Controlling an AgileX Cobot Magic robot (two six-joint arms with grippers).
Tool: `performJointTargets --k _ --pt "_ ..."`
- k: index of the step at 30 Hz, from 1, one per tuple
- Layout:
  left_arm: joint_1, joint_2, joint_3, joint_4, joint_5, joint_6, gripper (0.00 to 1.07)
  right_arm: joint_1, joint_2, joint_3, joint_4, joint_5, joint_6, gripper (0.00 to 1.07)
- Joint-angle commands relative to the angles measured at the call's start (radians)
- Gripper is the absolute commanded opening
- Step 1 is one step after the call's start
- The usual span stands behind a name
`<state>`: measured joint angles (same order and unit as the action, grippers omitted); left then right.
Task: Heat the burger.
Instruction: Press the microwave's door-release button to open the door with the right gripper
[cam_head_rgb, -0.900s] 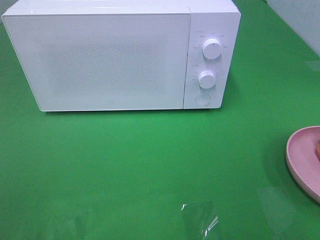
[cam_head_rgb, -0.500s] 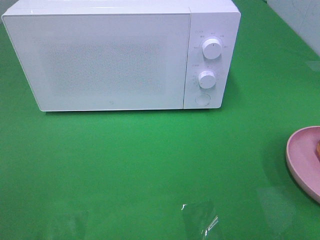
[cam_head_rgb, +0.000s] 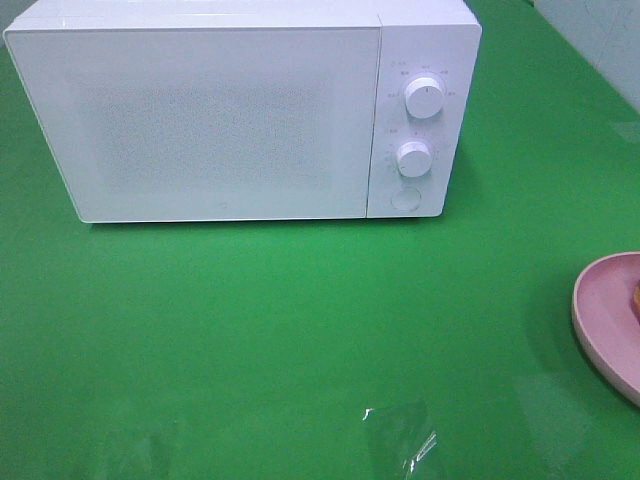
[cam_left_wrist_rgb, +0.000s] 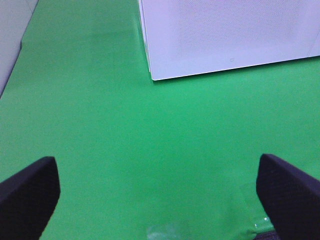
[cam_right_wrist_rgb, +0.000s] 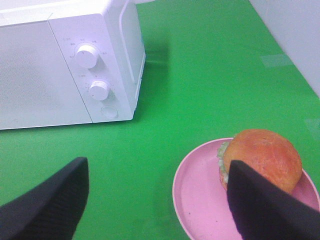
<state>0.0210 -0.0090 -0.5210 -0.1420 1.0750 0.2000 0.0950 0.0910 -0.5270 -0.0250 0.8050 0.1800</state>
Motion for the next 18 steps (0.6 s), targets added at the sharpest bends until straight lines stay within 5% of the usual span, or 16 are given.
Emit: performJointTargets --k 1,18 --pt "-0.006 -0.02 0.002 -0.005 -0.001 -0.006 1.0 0.0 0.034 -0.006 0.001 -0.065 -0.009 0.73" --pt "-0.006 -0.02 0.002 -0.005 -0.001 -0.006 1.0 0.0 0.347 -0.006 0.001 -0.325 -0.009 0.73"
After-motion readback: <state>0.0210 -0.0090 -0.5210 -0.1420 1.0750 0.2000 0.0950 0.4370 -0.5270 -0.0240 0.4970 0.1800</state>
